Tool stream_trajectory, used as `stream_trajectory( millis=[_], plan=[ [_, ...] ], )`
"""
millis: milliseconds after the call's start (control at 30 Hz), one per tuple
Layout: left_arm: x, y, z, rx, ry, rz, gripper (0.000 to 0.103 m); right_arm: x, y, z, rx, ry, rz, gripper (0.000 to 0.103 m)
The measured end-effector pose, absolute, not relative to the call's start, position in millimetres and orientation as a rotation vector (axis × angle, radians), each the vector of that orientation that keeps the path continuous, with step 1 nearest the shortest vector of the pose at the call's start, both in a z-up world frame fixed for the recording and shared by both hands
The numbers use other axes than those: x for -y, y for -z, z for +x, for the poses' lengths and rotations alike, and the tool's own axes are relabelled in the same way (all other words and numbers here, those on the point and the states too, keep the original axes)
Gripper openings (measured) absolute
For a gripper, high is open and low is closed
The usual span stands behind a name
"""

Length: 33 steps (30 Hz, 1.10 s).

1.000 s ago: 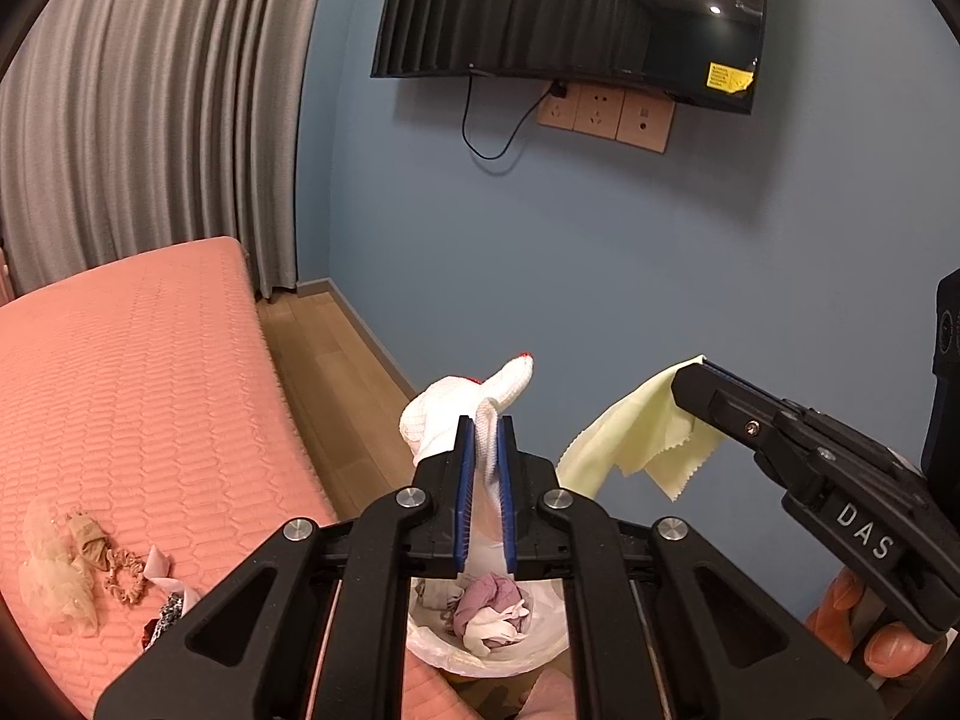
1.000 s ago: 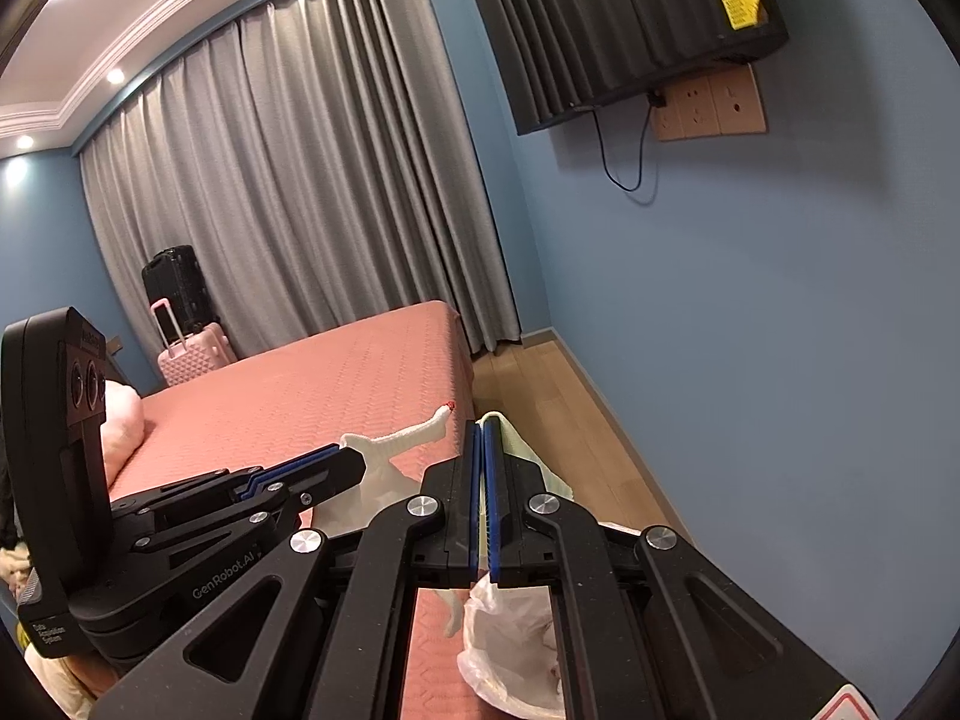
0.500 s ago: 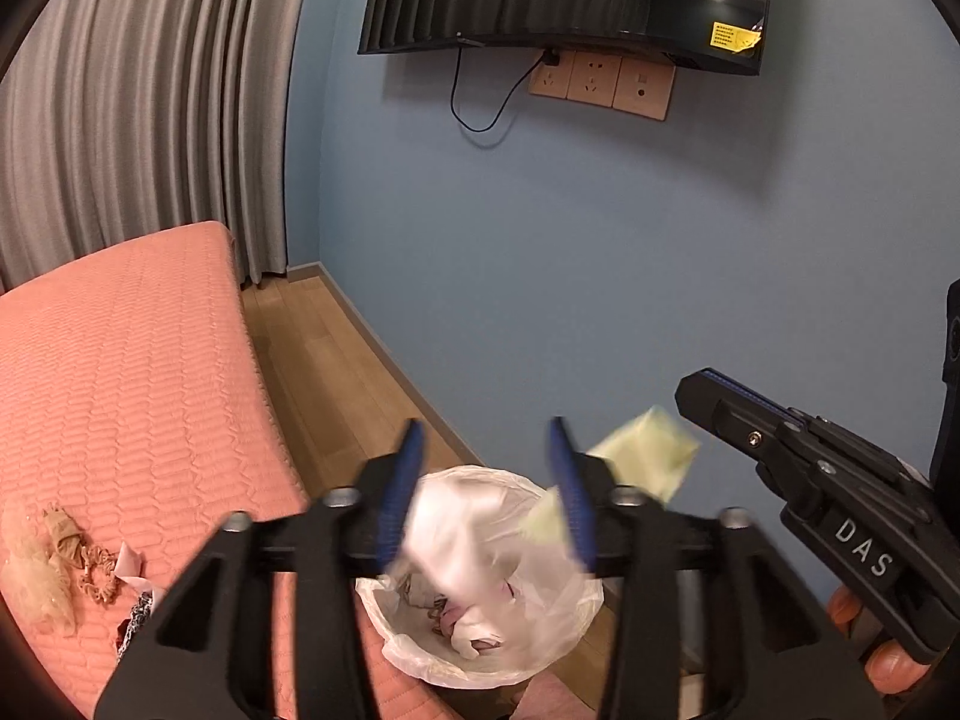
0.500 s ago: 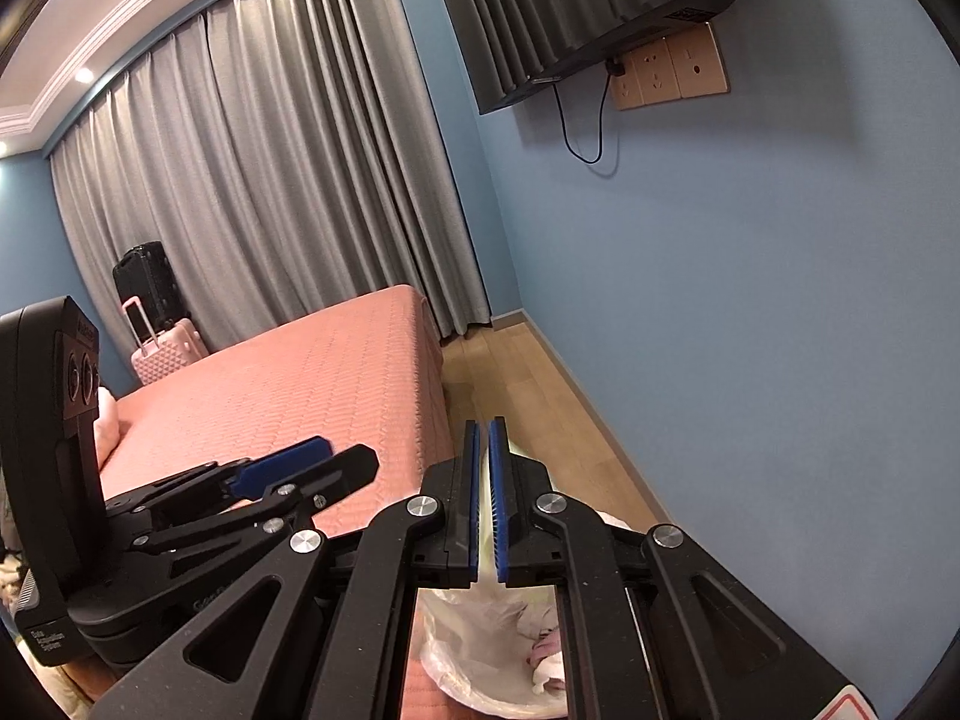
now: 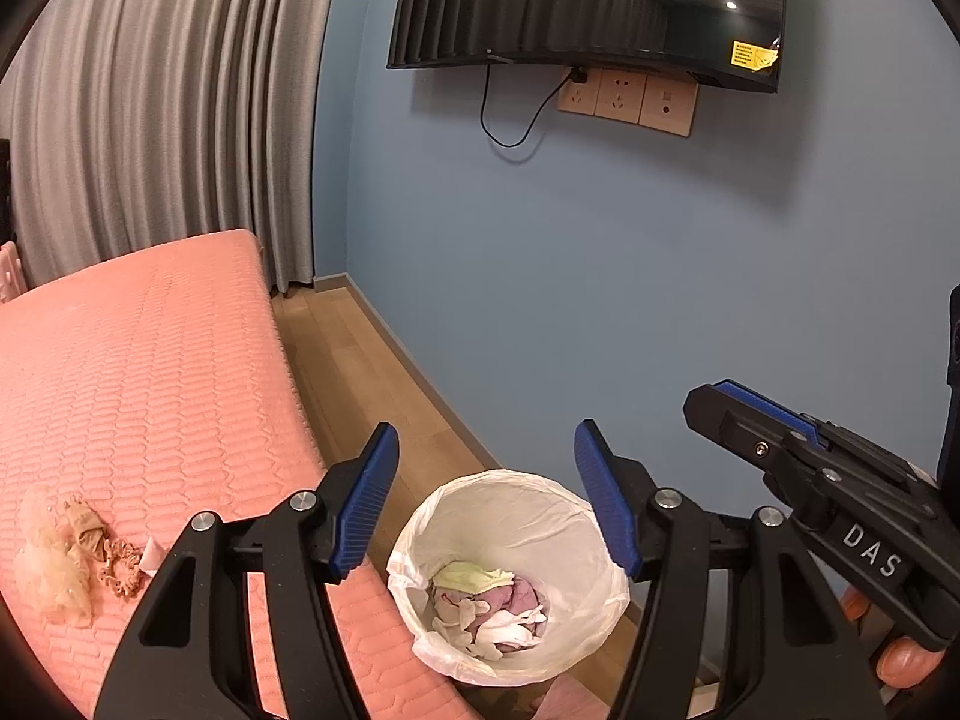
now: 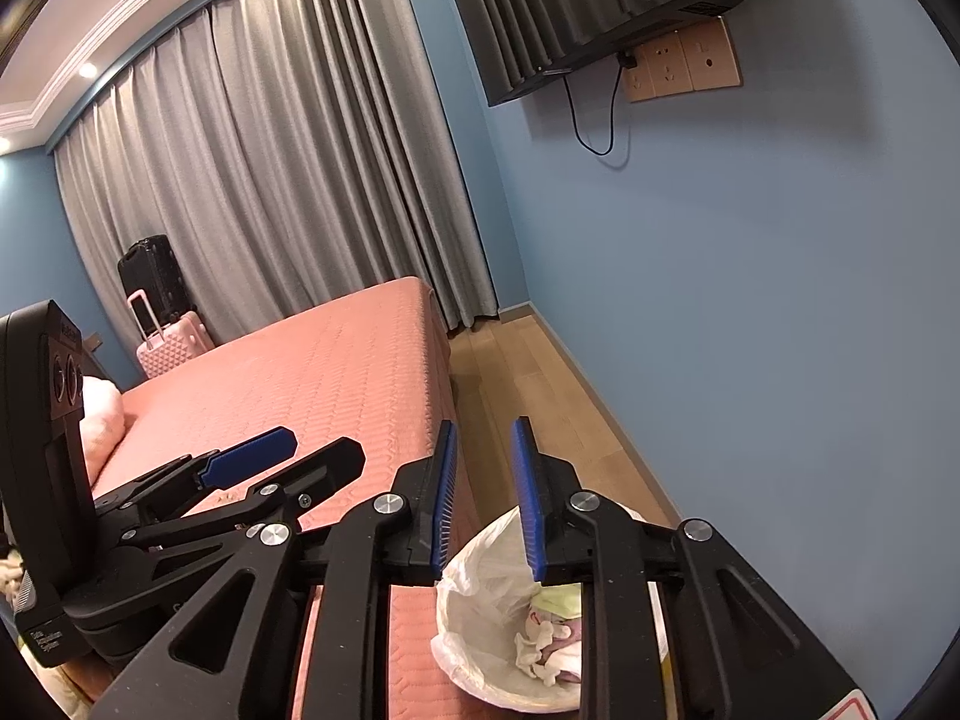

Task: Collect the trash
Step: 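Open both tools to drop the glove and cloth into the wastebasket, then move both tools back over the scrunchies and pink strip on the bed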

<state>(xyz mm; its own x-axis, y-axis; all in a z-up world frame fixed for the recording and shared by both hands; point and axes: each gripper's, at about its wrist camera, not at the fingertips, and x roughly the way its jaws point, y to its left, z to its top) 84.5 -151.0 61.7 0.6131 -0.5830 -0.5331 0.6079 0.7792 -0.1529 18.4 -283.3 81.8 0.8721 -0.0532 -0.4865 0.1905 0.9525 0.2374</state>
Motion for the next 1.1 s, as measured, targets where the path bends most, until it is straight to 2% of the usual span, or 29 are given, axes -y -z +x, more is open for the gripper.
stream_trajectory(
  millis=[267,433,1100],
  plan=[
    [120.3,-60.3,87.2,-0.603,0.635,0.013,0.059,255.7,-77.5,21.4,-0.514,0.090,0.272,0.024],
    [95.7,-54.9,90.7,-0.619,0.584,-0.013,0.064,233.4,-69.1,26.1,-0.535,0.063,0.266,0.029],
    [-31.6,0.7,99.9,-0.712,0.335,-0.121,0.068,115.5,-18.3,64.4,-0.694,-0.127,0.224,0.029]
  ],
)
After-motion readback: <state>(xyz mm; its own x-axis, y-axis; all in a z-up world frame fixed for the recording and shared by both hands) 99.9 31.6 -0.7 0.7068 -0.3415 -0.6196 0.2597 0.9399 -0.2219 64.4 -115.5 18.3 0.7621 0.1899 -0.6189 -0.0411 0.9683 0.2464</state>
